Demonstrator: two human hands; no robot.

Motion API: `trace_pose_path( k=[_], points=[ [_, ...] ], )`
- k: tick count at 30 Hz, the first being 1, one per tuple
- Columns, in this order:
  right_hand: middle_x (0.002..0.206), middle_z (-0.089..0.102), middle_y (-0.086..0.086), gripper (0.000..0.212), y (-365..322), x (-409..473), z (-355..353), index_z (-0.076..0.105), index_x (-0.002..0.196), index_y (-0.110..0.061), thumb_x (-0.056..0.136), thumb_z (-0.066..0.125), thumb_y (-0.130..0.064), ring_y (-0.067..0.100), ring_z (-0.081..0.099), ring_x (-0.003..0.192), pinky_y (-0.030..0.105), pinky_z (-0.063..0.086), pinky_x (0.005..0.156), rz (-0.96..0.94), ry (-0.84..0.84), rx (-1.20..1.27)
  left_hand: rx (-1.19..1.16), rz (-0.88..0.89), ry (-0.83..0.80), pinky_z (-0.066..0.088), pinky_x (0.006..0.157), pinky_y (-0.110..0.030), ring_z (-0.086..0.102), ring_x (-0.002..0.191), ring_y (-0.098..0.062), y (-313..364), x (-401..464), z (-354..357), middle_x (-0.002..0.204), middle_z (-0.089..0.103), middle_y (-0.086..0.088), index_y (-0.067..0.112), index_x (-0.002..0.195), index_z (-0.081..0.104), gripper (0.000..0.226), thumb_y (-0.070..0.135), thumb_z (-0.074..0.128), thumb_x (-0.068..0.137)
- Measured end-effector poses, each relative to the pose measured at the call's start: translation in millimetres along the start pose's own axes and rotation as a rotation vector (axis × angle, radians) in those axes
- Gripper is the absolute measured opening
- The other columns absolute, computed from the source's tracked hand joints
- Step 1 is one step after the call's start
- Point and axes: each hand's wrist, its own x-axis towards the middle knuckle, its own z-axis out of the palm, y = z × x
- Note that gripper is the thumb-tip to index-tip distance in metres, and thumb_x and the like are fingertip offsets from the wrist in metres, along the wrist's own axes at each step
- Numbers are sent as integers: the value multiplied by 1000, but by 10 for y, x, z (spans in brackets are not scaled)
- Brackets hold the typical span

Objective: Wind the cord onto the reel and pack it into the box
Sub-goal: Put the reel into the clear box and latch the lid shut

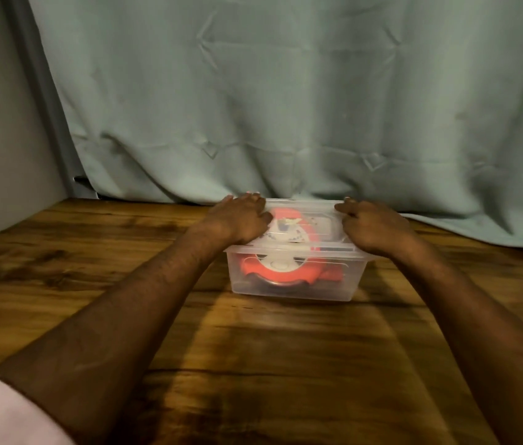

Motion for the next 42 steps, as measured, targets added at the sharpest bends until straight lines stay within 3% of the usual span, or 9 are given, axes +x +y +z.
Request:
trace_pose_path(
  k=[3, 7, 12, 16, 19, 23, 30, 35, 42],
  points=[
    [167, 36, 2, 50, -3, -45, 85, 50, 153, -18, 104, 40, -18, 28, 39, 149, 40, 33, 122, 87, 87, 260, -17, 32, -34, 5, 124, -28, 8, 157, -16, -8, -10, -17, 171, 7, -3, 15, 161, 13, 64, 47, 26, 108],
    [122, 71, 19, 36, -23, -42, 175, 69, 120, -4, 94, 53, -23, 37, 67, 106, 38, 55, 87, 376, 219, 623, -1, 33, -30, 7, 123, -27, 8, 157, -15, 22, -29, -13, 171, 7, -1, 15, 162, 12, 69, 53, 26, 106],
    [107, 73, 24, 14, 51, -82, 143, 64, 79, -12, 93, 67, -12, 39, 70, 98, 49, 59, 90, 366, 220, 842, 52, 36, -57, 9, 126, -32, 8, 158, -18, 52, 34, -5, 171, 6, -5, 12, 161, 12, 74, 56, 27, 104],
    [123, 69, 22, 21, 68, 57, 88, 69, 109, -6, 97, 56, -18, 36, 67, 104, 44, 57, 91, 287, 69, 490, 53, 51, -39, 8, 127, -32, 8, 158, -17, 20, 38, 6, 171, 6, -4, 12, 161, 11, 75, 58, 27, 104],
    [168, 31, 9, 53, -104, 78, 53, 38, 157, -24, 104, 45, -30, 32, 34, 151, 50, 33, 120, 113, 41, -23, 58, 59, -39, 7, 127, -31, 7, 158, -16, 12, 68, 22, 171, 5, -3, 12, 161, 10, 75, 57, 26, 104],
    [174, 15, 1, 53, -195, 164, 84, 27, 163, -25, 112, 27, -38, 24, 17, 159, 41, 18, 128, -112, -139, -90, 39, 59, -19, 7, 125, -30, 7, 157, -15, 22, 57, 49, 171, 7, -2, 13, 162, 12, 73, 56, 27, 105],
    [142, 61, 14, 49, -155, -12, 161, 56, 141, -18, 93, 52, -25, 37, 56, 129, 43, 48, 102, 283, 270, 269, -461, -119, 327, 30, 119, -33, 37, 147, -28, -61, -100, 94, 162, 36, -9, 16, 158, 32, 61, 23, 49, 100],
    [87, 67, 11, 33, -1, -125, 82, 64, 100, -12, 98, 56, -45, 28, 59, 74, 34, 46, 66, 605, -142, 1045, -920, -434, 388, 44, 111, -44, 50, 135, -38, -99, -204, 160, 151, 48, -20, 2, 149, 39, 70, 22, 51, 83],
    [91, 65, 9, 38, 297, -8, -171, 68, 106, -10, 85, 80, -39, 25, 61, 87, 50, 51, 93, 585, -331, 895, -1055, -553, 432, 54, 98, -43, 62, 113, -39, -93, -182, 200, 141, 53, -20, 8, 138, 54, 64, 28, 58, 77]
  ],
)
